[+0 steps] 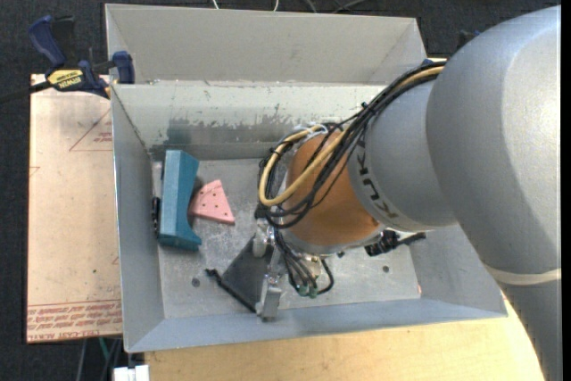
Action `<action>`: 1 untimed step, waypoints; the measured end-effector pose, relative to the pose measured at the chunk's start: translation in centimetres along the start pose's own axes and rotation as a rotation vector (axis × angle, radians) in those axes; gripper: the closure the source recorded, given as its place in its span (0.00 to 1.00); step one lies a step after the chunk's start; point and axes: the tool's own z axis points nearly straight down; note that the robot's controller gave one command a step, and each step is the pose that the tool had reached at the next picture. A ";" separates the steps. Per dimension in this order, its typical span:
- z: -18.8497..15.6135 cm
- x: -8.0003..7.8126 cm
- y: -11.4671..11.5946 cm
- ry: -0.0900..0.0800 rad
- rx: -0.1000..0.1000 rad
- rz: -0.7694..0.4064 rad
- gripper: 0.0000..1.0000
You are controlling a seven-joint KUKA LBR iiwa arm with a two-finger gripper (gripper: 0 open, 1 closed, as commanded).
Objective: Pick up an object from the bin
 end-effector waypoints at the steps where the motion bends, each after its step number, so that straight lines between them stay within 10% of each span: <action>1: 0.0 0.2 0.0 0.009 0.002 -0.001 1.00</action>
Offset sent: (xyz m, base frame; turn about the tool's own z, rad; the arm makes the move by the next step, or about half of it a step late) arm 0.0000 0.0000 0.0000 0.0000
